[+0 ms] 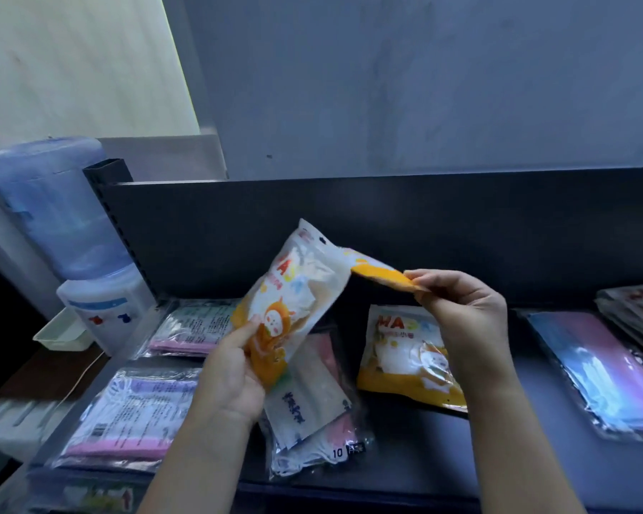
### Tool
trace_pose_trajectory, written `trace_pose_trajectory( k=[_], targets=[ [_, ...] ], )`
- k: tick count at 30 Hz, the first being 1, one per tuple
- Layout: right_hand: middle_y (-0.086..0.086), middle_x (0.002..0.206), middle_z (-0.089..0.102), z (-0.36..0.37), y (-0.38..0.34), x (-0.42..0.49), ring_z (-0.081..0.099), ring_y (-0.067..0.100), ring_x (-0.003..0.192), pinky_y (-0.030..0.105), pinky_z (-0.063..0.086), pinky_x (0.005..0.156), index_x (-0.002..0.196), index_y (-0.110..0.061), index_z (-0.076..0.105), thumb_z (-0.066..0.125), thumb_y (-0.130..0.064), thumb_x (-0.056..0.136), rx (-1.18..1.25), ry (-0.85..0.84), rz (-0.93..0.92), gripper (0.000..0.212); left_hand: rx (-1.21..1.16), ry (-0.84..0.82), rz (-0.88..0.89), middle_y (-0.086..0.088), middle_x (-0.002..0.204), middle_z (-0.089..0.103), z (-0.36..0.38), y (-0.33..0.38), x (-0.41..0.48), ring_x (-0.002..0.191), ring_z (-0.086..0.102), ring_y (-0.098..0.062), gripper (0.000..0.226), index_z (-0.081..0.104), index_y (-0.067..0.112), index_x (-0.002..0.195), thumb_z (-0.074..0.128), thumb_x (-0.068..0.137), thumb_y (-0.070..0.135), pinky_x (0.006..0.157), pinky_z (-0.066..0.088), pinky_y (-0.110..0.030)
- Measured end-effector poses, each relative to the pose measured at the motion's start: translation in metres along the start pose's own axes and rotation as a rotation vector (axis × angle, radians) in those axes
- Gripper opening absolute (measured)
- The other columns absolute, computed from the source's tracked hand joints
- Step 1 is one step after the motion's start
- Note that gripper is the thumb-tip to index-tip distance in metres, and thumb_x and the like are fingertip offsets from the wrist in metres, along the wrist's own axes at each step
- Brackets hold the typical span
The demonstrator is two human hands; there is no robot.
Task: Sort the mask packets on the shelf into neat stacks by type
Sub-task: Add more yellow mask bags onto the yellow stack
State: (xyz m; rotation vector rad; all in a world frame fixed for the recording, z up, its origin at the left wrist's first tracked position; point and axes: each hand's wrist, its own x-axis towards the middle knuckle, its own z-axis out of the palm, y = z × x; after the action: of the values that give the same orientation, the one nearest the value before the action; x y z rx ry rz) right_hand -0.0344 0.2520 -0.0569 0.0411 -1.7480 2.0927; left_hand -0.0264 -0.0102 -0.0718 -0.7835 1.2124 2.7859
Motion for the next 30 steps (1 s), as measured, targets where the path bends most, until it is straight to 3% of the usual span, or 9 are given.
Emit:
trace_pose_trajectory(
  k=[4,7,9,12,15,19,25,28,30],
  targets=[
    [-0.002,0.112,0.078,-0.009,0.01,-0.004,0.073,0.013,0.108,0.052,0.063,0.085,0.068,-0.006,0.078,0.055,0.027,0.08,-0.236,-0.11,0.097,0.042,-0.094,0.17,0.15,-0.016,0.124,0.074,-0.012,-0.004,0.008,0.105,0.074,-0.033,0.054,0.062,0.014,0.135,0.073,0.083,0.003,0.068,0.063,-0.041],
    [0.003,0.101,0.08,-0.009,0.018,-0.007,0.075,0.012,0.079,0.03,0.057,0.054,0.062,-0.011,0.08,0.058,0.013,0.059,-0.459,-0.125,0.37,0.033,-0.141,0.302,0.199,-0.016,0.126,0.067,-0.017,-0.008,0.005,0.106,0.07,-0.037,0.063,0.057,0.019,0.134,0.069,0.08,-0.01,0.056,0.061,-0.043],
    [0.004,0.093,0.08,-0.005,0.023,-0.008,0.073,0.013,0.067,0.033,0.056,0.048,0.068,-0.015,0.082,0.067,0.001,0.054,-0.494,-0.126,0.515,0.026,-0.122,0.321,0.199,-0.017,0.128,0.065,-0.019,-0.01,0.001,0.105,0.069,-0.04,0.066,0.054,0.019,0.133,0.071,0.079,-0.014,0.059,0.062,-0.047],
    [-0.001,0.101,0.077,0.002,0.027,-0.008,0.074,0.025,0.084,0.051,0.065,0.064,0.093,-0.025,0.079,0.064,-0.007,0.079,-0.561,-0.055,0.503,0.028,-0.07,0.291,0.233,-0.017,0.128,0.066,-0.02,-0.014,-0.007,0.104,0.07,-0.038,0.072,0.052,0.021,0.136,0.072,0.079,-0.018,0.062,0.063,-0.044],
    [-0.004,0.113,0.069,0.009,0.021,-0.013,0.07,0.02,0.099,0.04,0.064,0.074,0.104,-0.032,0.073,0.08,-0.023,0.078,-0.576,-0.067,0.451,0.028,0.05,0.241,0.302,-0.011,0.12,0.068,-0.023,-0.016,-0.018,0.098,0.073,-0.032,0.079,0.046,0.033,0.144,0.072,0.084,-0.012,0.062,0.063,-0.041],
    [0.002,0.129,0.052,0.019,0.019,-0.017,0.059,0.026,0.115,0.035,0.053,0.09,0.131,-0.026,0.061,0.092,-0.03,0.065,-0.932,-0.103,0.381,0.072,0.161,0.17,0.291,-0.011,0.122,0.071,-0.032,-0.013,-0.022,0.1,0.073,-0.032,0.066,0.053,0.028,0.14,0.07,0.088,-0.009,0.077,0.063,-0.047],
    [0.004,0.1,0.058,0.024,0.008,-0.019,0.06,0.027,0.095,0.038,0.056,0.074,0.116,-0.011,0.054,0.089,-0.01,0.069,-0.809,0.041,0.513,0.059,0.159,0.172,0.205,-0.019,0.112,0.072,-0.04,-0.008,-0.027,0.088,0.073,-0.028,0.048,0.056,0.009,0.124,0.075,0.084,-0.01,0.069,0.061,-0.039],
    [0.014,0.105,0.07,0.018,0.006,-0.024,0.074,0.034,0.082,0.055,0.063,0.072,0.136,-0.006,0.055,0.087,0.003,0.057,-0.367,0.111,0.656,0.086,0.174,0.177,0.158,-0.018,0.103,0.073,-0.044,-0.004,-0.026,0.079,0.072,-0.026,0.026,0.058,0.007,0.109,0.075,0.09,0.003,0.061,0.061,-0.036],
    [0.026,0.097,0.077,0.013,0.012,-0.024,0.077,0.046,0.076,0.07,0.058,0.082,0.127,-0.002,0.064,0.084,0.011,0.054,-0.104,0.136,0.717,0.077,0.228,0.157,0.123,-0.018,0.099,0.074,-0.045,-0.002,-0.027,0.075,0.069,-0.024,0.018,0.061,0.005,0.108,0.07,0.093,0.0,0.057,0.059,-0.033]
  ],
)
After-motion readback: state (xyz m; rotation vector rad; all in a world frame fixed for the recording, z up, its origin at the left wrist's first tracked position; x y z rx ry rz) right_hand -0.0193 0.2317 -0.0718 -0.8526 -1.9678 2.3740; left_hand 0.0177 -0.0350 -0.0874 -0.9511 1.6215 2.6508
